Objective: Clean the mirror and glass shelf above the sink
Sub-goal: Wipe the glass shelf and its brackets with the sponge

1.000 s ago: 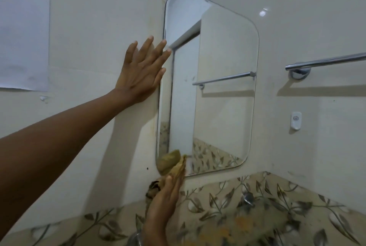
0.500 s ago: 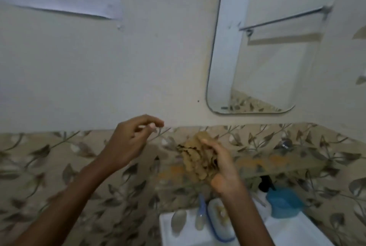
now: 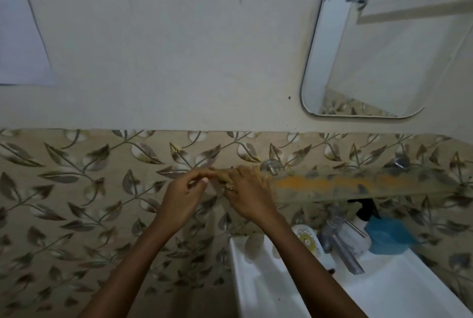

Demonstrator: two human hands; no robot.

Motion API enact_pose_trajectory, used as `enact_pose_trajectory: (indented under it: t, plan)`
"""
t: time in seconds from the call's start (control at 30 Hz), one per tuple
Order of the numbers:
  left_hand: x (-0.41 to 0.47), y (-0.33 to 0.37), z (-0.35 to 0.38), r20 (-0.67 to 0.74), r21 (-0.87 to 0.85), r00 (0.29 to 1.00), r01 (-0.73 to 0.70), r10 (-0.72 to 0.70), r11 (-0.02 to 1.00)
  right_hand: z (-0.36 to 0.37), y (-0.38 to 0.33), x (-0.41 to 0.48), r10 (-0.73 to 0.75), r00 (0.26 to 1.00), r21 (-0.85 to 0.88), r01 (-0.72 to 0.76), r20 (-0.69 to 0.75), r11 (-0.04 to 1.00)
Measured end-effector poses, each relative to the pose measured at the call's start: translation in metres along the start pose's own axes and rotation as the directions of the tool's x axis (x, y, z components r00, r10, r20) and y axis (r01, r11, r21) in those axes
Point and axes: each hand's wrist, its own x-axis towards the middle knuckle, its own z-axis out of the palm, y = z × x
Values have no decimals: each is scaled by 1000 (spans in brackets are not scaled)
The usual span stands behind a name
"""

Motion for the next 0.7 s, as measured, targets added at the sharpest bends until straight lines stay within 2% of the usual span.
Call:
enact_pose_trajectory:
  t: [0.13,0.17,0.3,0.43,0.7]
  plan:
    - [-9,-9,-10,-35,-21,999,28,-28,999,-14,3,1,4,986,53,-13,166,999]
    - [-11,-11,-12,-41,-25,999,30,-31,999,-18,1,1,6,986,50,-15,169,999]
    - [-12,-18,-13,-88,-41,996,26,-30,999,-14,-9,8,-93,993,16,94,-78,995]
    - [-9,-21,-4,-79,-64,996,33,-38,997,8,-5,9,-161,987,-138,157,-20,978]
    - [-1,-21,18,-96,-112,995,18,-29,993,20,5,-3,-181,978,-157,163,-105,974]
